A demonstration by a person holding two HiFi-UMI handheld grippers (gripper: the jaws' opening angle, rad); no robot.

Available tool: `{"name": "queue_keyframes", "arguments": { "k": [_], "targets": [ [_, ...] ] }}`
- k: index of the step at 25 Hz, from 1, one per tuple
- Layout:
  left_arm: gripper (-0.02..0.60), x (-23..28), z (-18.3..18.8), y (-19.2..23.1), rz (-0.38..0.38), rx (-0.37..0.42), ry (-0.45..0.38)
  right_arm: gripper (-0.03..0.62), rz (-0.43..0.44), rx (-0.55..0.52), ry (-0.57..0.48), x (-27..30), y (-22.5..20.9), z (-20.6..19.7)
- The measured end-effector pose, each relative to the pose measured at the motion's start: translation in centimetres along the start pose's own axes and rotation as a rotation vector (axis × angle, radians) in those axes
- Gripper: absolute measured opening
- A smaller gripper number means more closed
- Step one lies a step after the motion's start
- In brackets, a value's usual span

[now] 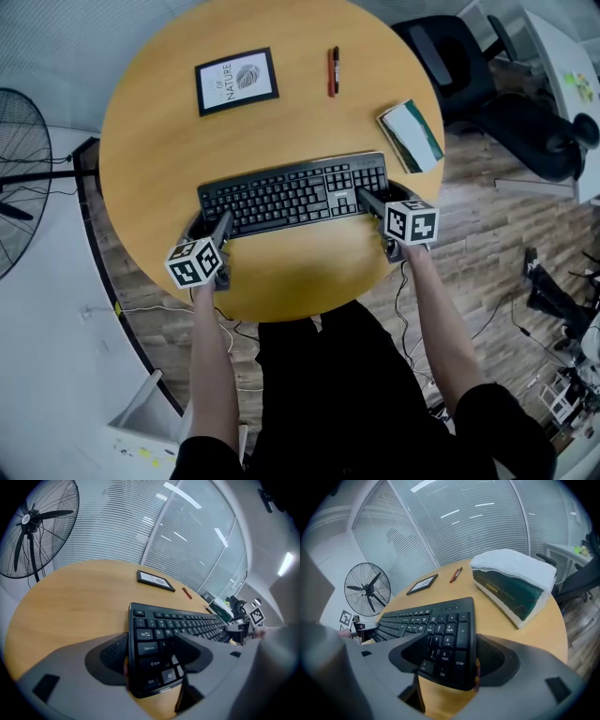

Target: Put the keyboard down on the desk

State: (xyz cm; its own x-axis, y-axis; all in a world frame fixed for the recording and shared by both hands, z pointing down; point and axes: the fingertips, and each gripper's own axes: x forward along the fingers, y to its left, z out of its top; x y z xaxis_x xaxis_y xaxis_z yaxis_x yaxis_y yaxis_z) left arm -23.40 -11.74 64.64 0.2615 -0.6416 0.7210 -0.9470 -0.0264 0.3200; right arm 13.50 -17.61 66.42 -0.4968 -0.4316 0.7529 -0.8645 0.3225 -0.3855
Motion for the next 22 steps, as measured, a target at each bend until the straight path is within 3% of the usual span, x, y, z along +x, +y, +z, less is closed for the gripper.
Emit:
{"name": "queue_keyframes", "arguments": {
  "k": [22],
  "targets": [
    [0.285, 0.28, -0.37, 0.08, -0.002, -0.005, 0.007, 0.322, -0.003, 0.005, -0.002, 0.2, -0.2, -0.37]
  ]
}}
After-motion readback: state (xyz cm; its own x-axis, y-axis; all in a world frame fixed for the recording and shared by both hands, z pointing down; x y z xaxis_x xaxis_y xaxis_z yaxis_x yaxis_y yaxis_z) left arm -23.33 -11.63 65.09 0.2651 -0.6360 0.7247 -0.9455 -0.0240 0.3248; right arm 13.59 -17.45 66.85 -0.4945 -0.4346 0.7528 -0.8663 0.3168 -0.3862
